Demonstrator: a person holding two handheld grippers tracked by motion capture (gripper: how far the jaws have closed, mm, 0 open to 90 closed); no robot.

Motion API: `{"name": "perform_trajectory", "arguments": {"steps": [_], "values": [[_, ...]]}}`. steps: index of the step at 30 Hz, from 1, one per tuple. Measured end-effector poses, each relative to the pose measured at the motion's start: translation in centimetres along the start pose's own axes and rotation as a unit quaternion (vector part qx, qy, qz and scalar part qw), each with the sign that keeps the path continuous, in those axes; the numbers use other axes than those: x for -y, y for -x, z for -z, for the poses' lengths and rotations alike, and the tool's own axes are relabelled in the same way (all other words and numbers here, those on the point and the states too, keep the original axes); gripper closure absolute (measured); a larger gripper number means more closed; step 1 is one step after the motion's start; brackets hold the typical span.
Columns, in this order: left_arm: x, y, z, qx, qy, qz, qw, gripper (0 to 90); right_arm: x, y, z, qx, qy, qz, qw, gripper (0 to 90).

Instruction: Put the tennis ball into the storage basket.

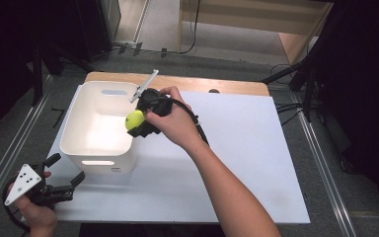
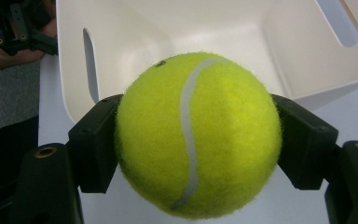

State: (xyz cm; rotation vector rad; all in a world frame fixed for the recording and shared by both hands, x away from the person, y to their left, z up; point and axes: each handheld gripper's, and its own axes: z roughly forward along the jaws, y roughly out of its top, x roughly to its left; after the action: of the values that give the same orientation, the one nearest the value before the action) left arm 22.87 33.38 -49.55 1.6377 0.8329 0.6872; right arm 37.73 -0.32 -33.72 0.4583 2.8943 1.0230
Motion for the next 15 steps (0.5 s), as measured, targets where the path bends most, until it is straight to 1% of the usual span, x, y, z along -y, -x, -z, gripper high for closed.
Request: {"name": "perform_trajectory", "arguments": {"steps": [1, 2, 3, 6, 8, 11, 13, 15], "values": [[0.0, 0.0, 0.0, 0.0, 0.001, 0.0, 1.0, 0.0, -0.4, -0.1, -0.2, 0.001, -0.001, 0.003, 1.0, 23.7], [0.0, 0.0, 0.0, 0.0, 0.001, 0.0, 1.0, 0.0, -0.4, -0.1, -0.2, 0.001, -0.001, 0.003, 1.0, 23.7], [0.0, 0.0, 0.0, 0.0, 0.001, 0.0, 1.0, 0.0, -0.8, -0.2, -0.4, -0.004, 0.001, 0.003, 1.0, 23.6], [0.0, 0.0, 0.0, 0.001, 0.0, 0.0, 1.0, 0.0, -1.2, -0.3, -0.6, -0.005, 0.002, 0.004, 1.0, 23.6], [0.0, 0.0, 0.0, 0.002, 0.002, 0.0, 1.0, 0.0, -1.7, -0.5, -1.1, -0.009, 0.003, 0.01, 0.9999, 23.6], [0.0, 0.0, 0.0, 0.003, 0.002, 0.001, 1.0, 0.0, -2.0, -0.6, -1.6, -0.01, 0.006, 0.013, 0.9998, 23.6], [0.0, -0.1, 0.0, 0.003, 0.002, 0.001, 1.0, 0.0, -2.3, -0.6, -2.0, -0.014, 0.004, 0.017, 0.9997, 23.6], [0.0, -0.1, 0.0, 0.003, 0.002, 0.001, 1.0, 0.0, -2.4, -0.7, -2.2, -0.013, 0.002, 0.017, 0.9998, 23.7]]}}
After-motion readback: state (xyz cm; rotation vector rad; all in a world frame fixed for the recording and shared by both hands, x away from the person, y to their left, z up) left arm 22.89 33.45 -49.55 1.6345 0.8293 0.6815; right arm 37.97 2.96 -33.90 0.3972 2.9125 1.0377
